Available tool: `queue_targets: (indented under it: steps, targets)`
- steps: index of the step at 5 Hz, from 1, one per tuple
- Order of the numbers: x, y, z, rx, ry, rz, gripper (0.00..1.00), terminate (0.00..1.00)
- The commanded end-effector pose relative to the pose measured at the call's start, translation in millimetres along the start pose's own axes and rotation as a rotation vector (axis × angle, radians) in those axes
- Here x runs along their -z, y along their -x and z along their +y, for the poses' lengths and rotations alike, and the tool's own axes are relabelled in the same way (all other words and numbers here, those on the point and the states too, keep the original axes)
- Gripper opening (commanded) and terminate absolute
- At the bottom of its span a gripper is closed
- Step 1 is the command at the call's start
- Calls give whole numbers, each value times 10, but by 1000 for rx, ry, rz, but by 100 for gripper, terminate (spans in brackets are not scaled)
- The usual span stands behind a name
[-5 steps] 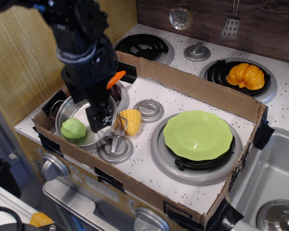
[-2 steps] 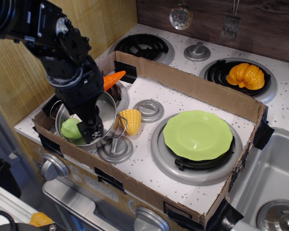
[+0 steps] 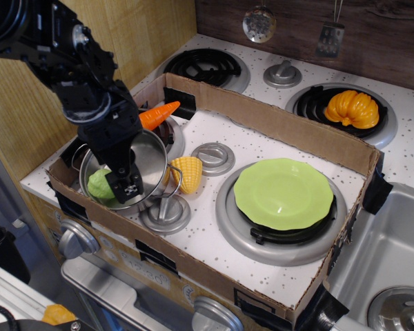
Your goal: Take broccoli out of pan
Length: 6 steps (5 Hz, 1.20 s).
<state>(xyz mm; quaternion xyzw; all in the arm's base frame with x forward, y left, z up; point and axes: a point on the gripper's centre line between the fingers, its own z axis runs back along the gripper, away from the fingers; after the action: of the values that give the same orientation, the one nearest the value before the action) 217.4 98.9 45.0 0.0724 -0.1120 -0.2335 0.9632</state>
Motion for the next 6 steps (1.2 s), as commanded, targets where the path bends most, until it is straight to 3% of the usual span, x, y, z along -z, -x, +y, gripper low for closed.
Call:
queue_targets:
  steps: [1,4,5,6]
  targets:
    - [-10,-43,147,20,-28,-25,100,0]
    - [186,62,233,9,-22,-48,100,0]
    - [207,32,217,6,-26,-51,0,0]
    - [216,3,185,3,-25,-48,0,0]
